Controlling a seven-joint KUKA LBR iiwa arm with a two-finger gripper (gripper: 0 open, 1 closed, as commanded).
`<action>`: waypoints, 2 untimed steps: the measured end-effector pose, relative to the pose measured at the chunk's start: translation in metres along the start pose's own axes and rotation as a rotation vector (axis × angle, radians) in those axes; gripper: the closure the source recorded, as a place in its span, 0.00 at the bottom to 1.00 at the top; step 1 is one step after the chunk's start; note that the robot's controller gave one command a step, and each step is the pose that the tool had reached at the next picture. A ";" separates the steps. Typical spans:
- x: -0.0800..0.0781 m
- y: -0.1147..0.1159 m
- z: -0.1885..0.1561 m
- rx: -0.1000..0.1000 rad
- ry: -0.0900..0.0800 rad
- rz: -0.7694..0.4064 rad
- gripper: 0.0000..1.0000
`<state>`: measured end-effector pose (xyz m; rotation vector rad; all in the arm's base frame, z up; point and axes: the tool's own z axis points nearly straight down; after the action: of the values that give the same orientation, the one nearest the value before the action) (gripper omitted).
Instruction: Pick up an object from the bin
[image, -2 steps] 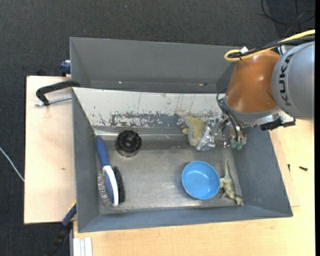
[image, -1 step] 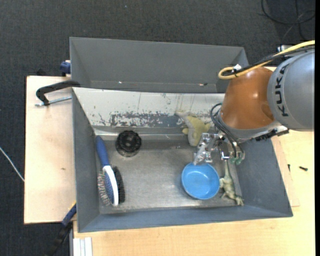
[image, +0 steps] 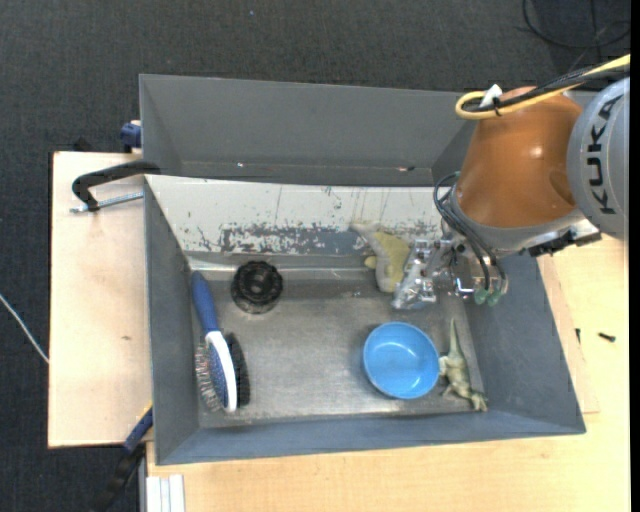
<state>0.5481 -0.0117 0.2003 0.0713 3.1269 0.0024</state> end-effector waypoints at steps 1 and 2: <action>-0.008 0.016 0.074 0.000 0.017 -0.083 1.00; 0.001 0.050 0.108 -0.003 0.016 -0.400 1.00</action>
Offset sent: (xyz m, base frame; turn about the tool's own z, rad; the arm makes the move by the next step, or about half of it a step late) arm 0.0097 0.0143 -0.0713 -0.0821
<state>0.5510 0.0381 0.0923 -0.5544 3.0939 0.0034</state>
